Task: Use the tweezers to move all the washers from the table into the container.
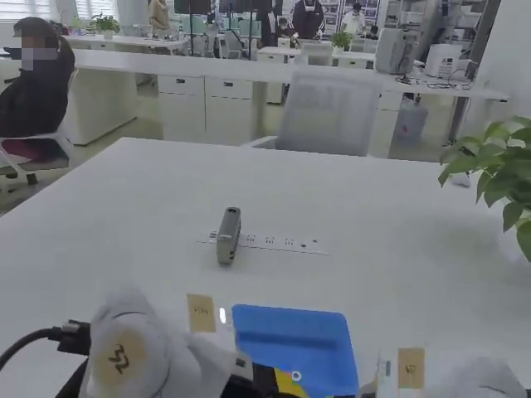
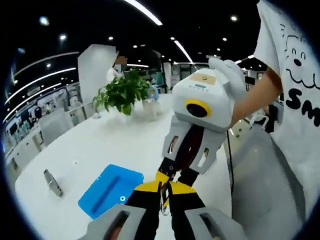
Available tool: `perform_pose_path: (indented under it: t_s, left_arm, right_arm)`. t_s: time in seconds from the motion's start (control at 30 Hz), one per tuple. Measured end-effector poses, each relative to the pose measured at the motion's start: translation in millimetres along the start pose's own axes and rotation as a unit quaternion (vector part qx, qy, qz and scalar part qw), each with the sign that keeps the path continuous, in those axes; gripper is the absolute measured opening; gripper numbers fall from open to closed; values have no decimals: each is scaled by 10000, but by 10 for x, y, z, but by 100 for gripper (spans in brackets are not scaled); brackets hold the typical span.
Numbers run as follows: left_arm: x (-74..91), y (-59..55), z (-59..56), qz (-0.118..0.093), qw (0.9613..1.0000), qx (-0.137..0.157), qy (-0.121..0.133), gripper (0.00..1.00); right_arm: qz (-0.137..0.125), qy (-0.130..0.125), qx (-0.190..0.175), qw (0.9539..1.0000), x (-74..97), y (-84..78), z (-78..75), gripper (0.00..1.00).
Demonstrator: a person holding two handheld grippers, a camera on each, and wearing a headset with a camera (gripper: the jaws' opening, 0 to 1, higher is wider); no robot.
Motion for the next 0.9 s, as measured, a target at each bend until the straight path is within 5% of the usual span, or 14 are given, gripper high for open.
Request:
perform_pose_path:
  t_s: [0.1, 0.27, 0.37, 0.53, 0.67, 0.9]
  left_arm:
    - [94, 34, 8, -250, 9993, 201, 187, 9]
    - [255, -31, -56, -342, 9967, 541, 508, 20]
    - [370, -130, -106, -401, 9905, 961, 893, 30]
    - [507, -312, -170, -311, 9867, 1043, 1209, 39]
    - [609, -443, -240, -273, 9798, 1265, 1524, 48]
    - [715, -624, -361, -324, 9591, 1693, 2244, 68]
  right_arm:
    - [-70, -224, -110, 9997, 73, 43, -81, 1]
    - [-214, -732, -576, 9954, 181, 45, -220, 1]
    - [-269, -1119, -844, 9898, 245, 28, -338, 1]
    - [-194, -1503, -966, 9837, 277, -23, -492, 1]
    - [-140, -1691, -1037, 9800, 246, -69, -587, 1]
    - [-52, -1711, -1186, 9781, 65, -216, -709, 1]
Point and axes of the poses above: the centre of the closed fingertips' face, and the gripper's own axes: x roughly backward along the fingers, z roughly to its left, y roughly out of its top, the point moved 10 cm from there along x, roughly backward along the fingers, and after that the axes turned 14 degrees about x, right-handed, at the moved point
